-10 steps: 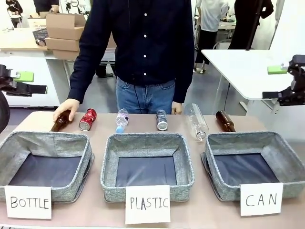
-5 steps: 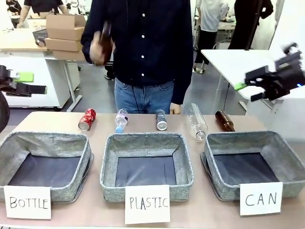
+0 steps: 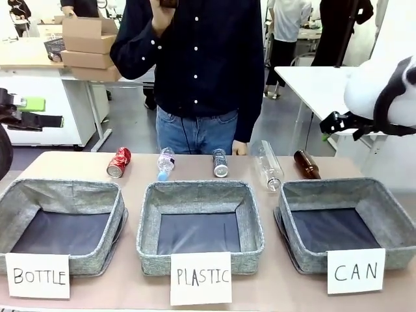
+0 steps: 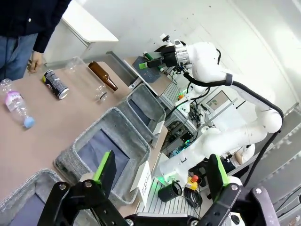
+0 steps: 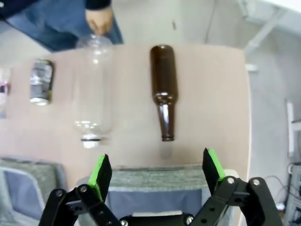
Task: Sort the can waste into the basket.
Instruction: Pick up the can waste from the table and place it in the right Fabric basket.
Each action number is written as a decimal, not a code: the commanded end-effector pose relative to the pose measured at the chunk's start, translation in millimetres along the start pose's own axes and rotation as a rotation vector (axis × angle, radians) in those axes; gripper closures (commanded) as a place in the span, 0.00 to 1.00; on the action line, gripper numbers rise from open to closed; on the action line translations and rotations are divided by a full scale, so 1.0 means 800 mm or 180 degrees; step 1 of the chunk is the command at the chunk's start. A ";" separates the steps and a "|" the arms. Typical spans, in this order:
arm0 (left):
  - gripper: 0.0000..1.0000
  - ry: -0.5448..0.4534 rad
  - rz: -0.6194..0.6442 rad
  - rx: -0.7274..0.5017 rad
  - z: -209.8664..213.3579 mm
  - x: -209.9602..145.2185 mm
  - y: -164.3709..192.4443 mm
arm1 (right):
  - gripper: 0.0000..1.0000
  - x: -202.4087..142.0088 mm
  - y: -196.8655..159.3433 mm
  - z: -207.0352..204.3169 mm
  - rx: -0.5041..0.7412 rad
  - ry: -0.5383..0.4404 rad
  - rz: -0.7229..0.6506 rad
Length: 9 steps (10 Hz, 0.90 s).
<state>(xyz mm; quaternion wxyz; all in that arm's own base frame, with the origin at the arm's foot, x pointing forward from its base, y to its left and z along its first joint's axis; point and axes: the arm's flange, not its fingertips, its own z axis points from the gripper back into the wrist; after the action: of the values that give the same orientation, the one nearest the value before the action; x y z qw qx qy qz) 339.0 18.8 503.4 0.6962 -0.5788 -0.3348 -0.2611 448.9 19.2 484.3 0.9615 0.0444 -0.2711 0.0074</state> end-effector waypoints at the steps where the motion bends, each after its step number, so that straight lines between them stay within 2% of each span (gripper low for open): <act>1: 0.00 -0.0059 -0.0084 -0.0065 -0.002 0.002 0.001 | 0.00 0.001 0.006 0.014 0.0325 -0.0148 -0.0070; 2: 0.00 -0.0059 -0.0084 -0.0065 -0.002 0.002 0.001 | 0.00 0.000 0.000 0.000 0.0000 0.0000 0.0000; 3: 0.00 -0.0059 -0.0084 -0.0065 -0.002 0.002 0.001 | 0.00 0.004 0.006 -0.005 0.0031 0.0010 0.0206; 7: 0.00 -0.0059 -0.0084 -0.0065 -0.002 0.002 0.001 | 0.00 0.031 0.026 -0.006 0.0300 0.0066 0.0498; 8: 0.00 -0.0059 -0.0084 -0.0065 -0.002 0.002 0.001 | 0.00 0.044 0.049 -0.007 0.0419 0.0115 0.0425; 9: 0.00 -0.0059 -0.0084 -0.0065 -0.002 0.002 0.001 | 0.00 0.067 0.092 -0.018 0.0566 0.0368 0.0474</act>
<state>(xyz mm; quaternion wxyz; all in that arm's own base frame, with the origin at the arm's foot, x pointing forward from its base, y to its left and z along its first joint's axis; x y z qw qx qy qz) 339.0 18.1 503.3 0.6957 -0.5792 -0.3341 -0.2623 476.4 75.3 499.5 0.9608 0.0775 -0.2489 0.0942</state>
